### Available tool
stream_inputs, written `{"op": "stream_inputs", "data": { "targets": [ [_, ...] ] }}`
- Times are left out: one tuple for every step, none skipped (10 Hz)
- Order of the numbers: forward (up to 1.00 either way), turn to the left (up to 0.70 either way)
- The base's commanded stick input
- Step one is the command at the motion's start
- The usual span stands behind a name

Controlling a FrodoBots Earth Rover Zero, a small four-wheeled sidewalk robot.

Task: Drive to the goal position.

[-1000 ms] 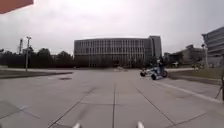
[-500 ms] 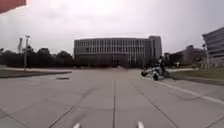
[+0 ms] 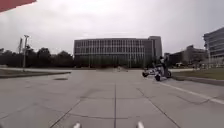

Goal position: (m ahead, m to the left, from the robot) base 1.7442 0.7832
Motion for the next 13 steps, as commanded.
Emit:
{"op": "stream_inputs", "data": {
  "targets": [
    [0.45, 0.00],
    [0.45, 0.00],
    [0.45, 0.00],
    [0.45, 0.00],
    [0.45, 0.00],
    [0.45, 0.00],
    [0.45, 0.00],
    [0.45, 0.00],
    [0.45, 0.00],
    [0.45, 0.00],
    [0.45, -0.01],
    [0.45, -0.27],
    [0.45, -0.27]
  ]
}}
